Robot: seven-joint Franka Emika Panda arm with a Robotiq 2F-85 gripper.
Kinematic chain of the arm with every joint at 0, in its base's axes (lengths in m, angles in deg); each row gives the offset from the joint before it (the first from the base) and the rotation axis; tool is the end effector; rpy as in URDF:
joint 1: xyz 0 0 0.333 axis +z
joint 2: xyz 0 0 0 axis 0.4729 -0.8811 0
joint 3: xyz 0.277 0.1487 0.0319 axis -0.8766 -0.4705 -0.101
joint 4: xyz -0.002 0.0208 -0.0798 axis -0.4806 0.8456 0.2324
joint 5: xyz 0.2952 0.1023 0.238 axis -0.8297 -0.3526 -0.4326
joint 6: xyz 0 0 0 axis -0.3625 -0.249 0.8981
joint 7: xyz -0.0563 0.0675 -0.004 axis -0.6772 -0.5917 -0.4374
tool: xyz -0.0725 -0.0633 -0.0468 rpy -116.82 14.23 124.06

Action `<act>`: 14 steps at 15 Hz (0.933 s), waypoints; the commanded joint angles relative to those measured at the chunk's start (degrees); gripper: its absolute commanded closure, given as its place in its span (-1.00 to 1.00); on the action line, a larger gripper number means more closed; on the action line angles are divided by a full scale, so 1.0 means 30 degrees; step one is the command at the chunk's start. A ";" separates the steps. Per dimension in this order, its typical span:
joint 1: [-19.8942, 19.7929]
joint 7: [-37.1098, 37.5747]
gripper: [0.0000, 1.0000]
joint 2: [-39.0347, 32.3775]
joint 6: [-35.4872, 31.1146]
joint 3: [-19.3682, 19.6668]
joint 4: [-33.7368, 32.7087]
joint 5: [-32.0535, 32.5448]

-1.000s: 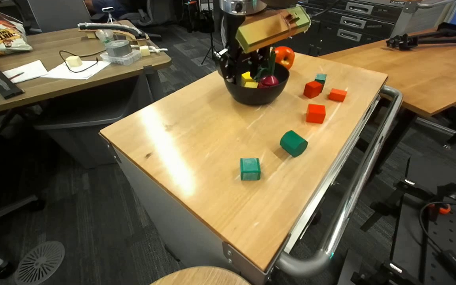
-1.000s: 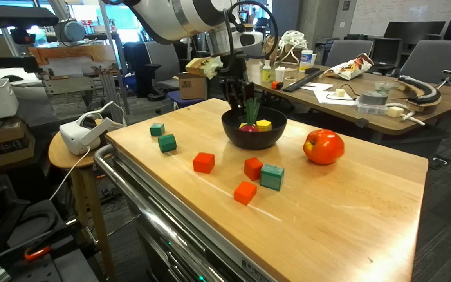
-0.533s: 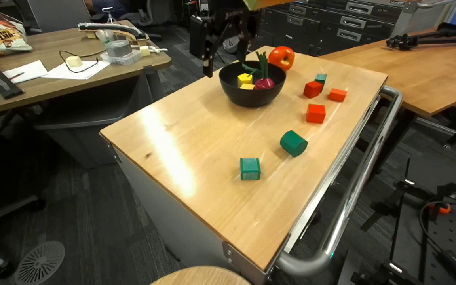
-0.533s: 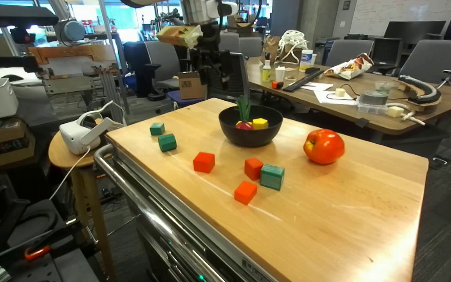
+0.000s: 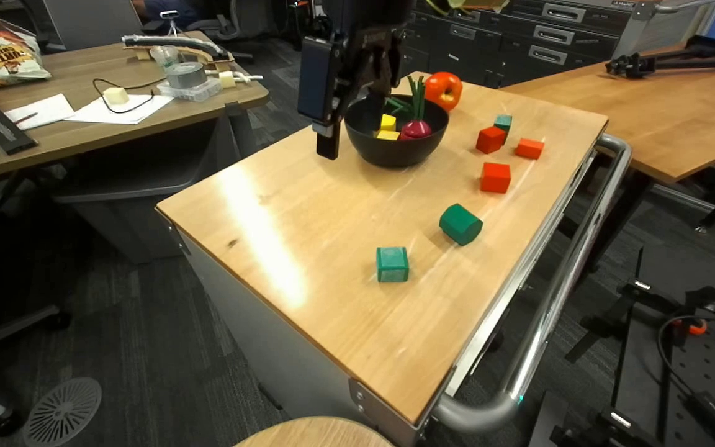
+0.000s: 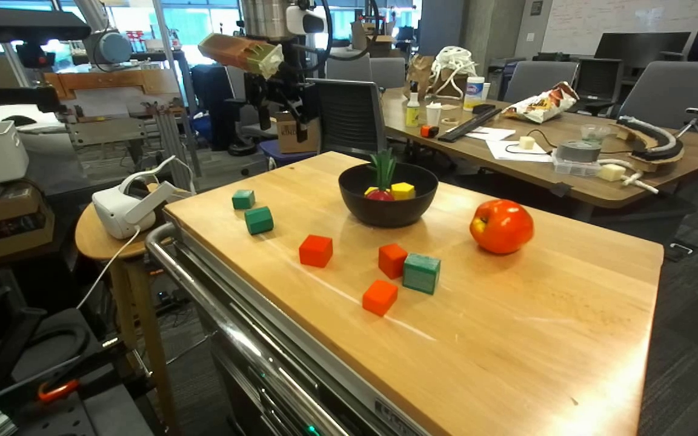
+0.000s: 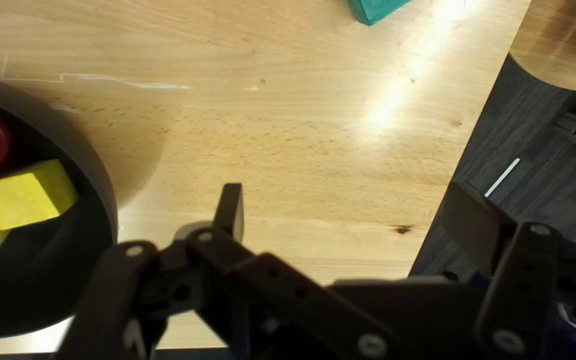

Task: Put the red object and blocks into the bowl and then move the apple to the left side of the bowl

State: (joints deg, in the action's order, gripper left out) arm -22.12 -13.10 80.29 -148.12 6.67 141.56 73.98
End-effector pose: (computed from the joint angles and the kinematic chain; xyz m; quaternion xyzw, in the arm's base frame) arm 0.5511 0.1283 0.3944 -0.9939 -0.0805 -0.0538 0.0520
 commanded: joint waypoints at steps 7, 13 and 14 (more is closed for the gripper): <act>0.0238 -0.5251 -1.00 0.1764 0.3008 -0.0635 0.1186 -0.1169; 0.0743 -0.7497 -1.00 0.1954 0.4242 -0.0683 0.1700 -0.0588; 0.0825 -0.7731 -1.00 0.2060 0.4279 -0.0708 0.1882 -0.0574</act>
State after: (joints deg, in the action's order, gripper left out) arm -20.02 -36.36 86.49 -135.41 4.18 147.33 72.23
